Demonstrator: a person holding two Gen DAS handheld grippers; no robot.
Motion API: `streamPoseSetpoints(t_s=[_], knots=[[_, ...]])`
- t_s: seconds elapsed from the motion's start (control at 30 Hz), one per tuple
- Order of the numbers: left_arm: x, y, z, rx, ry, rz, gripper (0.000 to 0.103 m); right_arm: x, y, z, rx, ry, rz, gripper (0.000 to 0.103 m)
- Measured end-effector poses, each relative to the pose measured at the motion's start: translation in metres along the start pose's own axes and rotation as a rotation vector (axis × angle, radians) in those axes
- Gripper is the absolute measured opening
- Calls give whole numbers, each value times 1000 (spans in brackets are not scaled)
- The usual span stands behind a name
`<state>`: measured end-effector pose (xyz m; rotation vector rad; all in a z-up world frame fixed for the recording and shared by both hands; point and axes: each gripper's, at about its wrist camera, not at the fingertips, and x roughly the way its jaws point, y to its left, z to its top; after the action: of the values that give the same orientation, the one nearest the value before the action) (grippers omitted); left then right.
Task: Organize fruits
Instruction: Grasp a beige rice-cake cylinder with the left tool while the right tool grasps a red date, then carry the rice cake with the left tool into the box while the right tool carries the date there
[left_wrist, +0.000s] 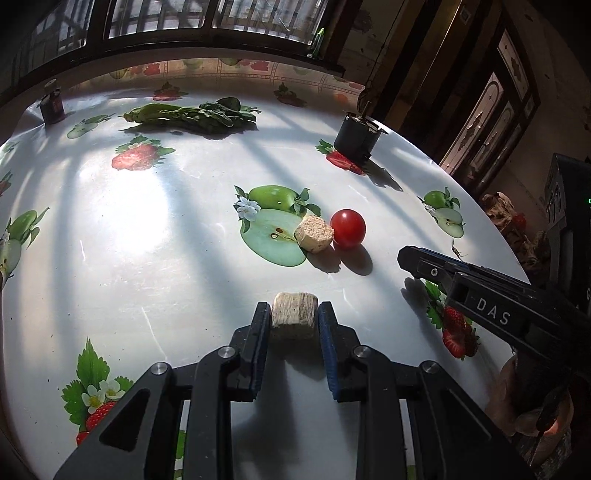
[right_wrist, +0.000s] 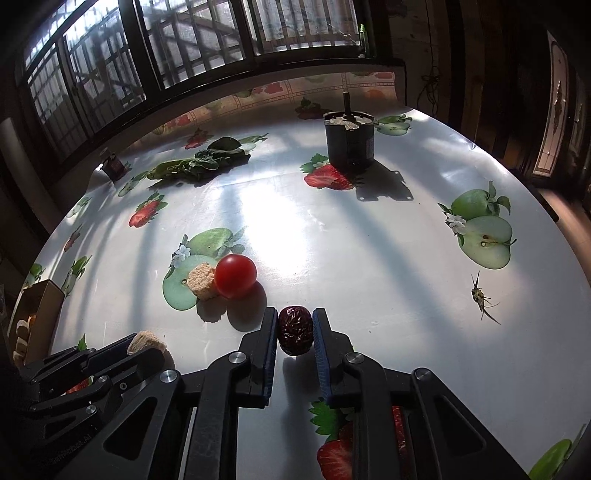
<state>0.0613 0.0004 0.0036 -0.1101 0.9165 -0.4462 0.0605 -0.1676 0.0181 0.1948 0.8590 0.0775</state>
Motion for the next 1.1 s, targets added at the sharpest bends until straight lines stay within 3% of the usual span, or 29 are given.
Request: streamPoseSetpoints(t_s=[0.3, 0.47, 0.6, 0.73, 0.87, 1.1], knots=[[-33, 5, 3, -63, -52, 10, 25, -2, 15, -2, -2, -10, 42, 20], [-102, 23, -10, -111, -103, 20, 25, -13, 32, -7, 3, 10, 101, 20], [-166, 58, -30, -173, -178, 88, 25, -30, 55, -12, -1, 24, 163, 20], [-218, 98, -56, -225, -245, 223, 25, -53, 96, -18, -41, 25, 235, 20], [-248, 140, -85, -294, -255, 330, 26, -70, 152, -30, -122, 33, 312, 20], [-260, 189, -132, -403, -207, 380, 26, -69, 255, -68, -291, 94, 417, 21]])
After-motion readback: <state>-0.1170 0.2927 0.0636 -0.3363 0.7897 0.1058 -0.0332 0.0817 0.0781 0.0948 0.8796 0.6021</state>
